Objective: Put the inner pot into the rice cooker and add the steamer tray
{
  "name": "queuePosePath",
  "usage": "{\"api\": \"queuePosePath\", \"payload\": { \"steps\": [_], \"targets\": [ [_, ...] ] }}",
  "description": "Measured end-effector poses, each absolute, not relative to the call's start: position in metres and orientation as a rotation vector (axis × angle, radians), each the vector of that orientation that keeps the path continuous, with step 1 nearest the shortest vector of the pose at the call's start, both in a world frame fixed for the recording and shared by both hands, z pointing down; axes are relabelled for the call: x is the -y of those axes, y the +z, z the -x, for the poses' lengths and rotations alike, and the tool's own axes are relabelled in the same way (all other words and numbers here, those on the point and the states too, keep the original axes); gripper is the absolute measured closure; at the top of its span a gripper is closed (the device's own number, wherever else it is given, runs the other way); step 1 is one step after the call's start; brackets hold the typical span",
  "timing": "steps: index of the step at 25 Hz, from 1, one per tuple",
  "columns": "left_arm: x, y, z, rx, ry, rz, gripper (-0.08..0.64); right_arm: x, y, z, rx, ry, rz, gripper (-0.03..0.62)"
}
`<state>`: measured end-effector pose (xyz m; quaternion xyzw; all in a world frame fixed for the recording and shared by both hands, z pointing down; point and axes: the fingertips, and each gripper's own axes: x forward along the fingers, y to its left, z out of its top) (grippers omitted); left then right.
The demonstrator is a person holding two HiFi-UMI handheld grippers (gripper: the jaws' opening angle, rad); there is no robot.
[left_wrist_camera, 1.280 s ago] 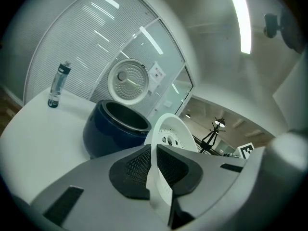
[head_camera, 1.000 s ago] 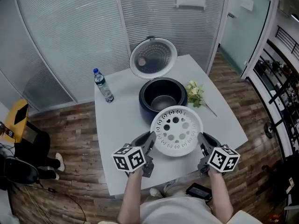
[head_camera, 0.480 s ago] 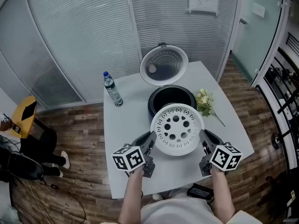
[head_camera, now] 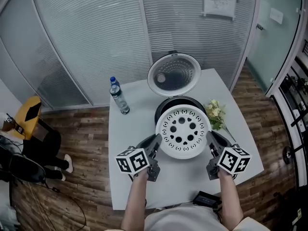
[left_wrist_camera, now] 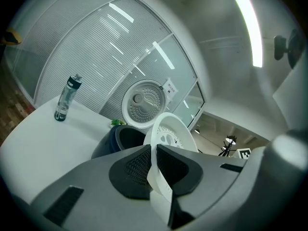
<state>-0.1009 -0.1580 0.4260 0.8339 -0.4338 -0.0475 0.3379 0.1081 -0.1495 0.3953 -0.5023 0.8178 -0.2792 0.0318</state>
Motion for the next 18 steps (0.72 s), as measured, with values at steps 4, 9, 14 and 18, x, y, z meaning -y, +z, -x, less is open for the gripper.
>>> {"api": "queuePosePath", "payload": {
  "steps": [4, 9, 14, 18],
  "targets": [
    [0.175, 0.427, 0.097, 1.134, -0.141, -2.155, 0.52, 0.169, 0.393, -0.112, -2.528, -0.852, 1.54, 0.549],
    [0.188, 0.424, 0.097, 1.137, -0.168, -2.133, 0.52, 0.186, 0.39, -0.113, -2.537, -0.851, 1.515, 0.549],
    [0.202, 0.422, 0.104, 1.135, -0.212, -2.11, 0.522, 0.2, 0.386, -0.105, -2.553, -0.836, 1.489, 0.549],
    [0.222, 0.422, 0.103, 1.133, -0.259, -2.088, 0.52, 0.219, 0.382, -0.107, -2.552, -0.826, 1.471, 0.549]
  ]
}}
